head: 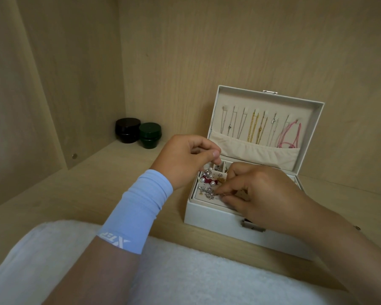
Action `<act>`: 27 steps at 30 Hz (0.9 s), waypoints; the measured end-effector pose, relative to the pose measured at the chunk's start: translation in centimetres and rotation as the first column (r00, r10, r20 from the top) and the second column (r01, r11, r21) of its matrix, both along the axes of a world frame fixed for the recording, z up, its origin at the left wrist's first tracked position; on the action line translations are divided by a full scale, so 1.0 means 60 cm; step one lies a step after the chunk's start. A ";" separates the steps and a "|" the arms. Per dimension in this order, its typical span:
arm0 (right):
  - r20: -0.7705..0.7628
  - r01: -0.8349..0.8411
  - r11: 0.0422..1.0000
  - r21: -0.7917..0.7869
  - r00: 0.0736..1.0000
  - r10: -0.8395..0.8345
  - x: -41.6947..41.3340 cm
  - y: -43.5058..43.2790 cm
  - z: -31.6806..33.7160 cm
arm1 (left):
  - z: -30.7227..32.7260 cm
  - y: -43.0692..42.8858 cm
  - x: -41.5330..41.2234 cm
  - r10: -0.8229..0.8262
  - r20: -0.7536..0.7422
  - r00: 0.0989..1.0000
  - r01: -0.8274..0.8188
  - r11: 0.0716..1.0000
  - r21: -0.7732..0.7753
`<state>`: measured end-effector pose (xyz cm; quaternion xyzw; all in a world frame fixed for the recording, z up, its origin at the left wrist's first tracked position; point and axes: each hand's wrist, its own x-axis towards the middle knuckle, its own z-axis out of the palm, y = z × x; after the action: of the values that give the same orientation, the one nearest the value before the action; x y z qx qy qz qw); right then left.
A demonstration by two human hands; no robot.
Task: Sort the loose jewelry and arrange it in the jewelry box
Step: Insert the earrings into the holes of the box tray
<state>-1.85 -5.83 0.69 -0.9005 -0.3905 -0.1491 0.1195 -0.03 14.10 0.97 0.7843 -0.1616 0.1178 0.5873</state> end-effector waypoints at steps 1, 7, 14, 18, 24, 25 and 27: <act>-0.018 0.008 1.000 0.021 1.000 -0.008 0.000 -0.001 0.002 | 0.000 0.000 0.000 -0.001 0.001 1.000 0.001 1.000 -0.002; -0.089 0.019 0.999 0.028 0.996 -0.017 -0.002 0.001 0.001 | -0.001 0.000 0.000 -0.011 -0.026 1.000 0.011 1.000 0.000; -0.093 0.144 0.878 0.457 0.989 -0.114 0.016 -0.026 0.038 | 0.006 -0.013 -0.007 -0.076 -0.111 0.991 0.059 0.988 -0.146; -0.138 0.163 0.820 0.549 0.985 -0.103 0.016 -0.017 0.027 | 0.005 -0.023 -0.009 -0.135 -0.175 0.975 0.093 0.969 -0.230; -0.290 0.088 0.802 0.591 0.951 0.110 0.018 -0.015 0.018 | 0.007 -0.033 -0.012 -0.167 -0.196 0.966 0.114 0.960 -0.257; -0.305 0.051 0.807 0.588 0.938 0.163 0.018 -0.017 0.019 | 0.008 -0.033 -0.013 -0.178 -0.199 0.964 0.127 0.961 -0.245; -0.323 0.038 0.799 0.601 0.925 0.199 0.022 -0.022 0.020 | 0.009 -0.032 -0.014 -0.198 -0.217 0.956 0.151 0.965 -0.215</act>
<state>-0.54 -7.17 1.90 -0.8106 -0.3325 -0.0864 0.4742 -0.86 12.17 1.53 0.7136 -0.1470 -0.0138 0.6848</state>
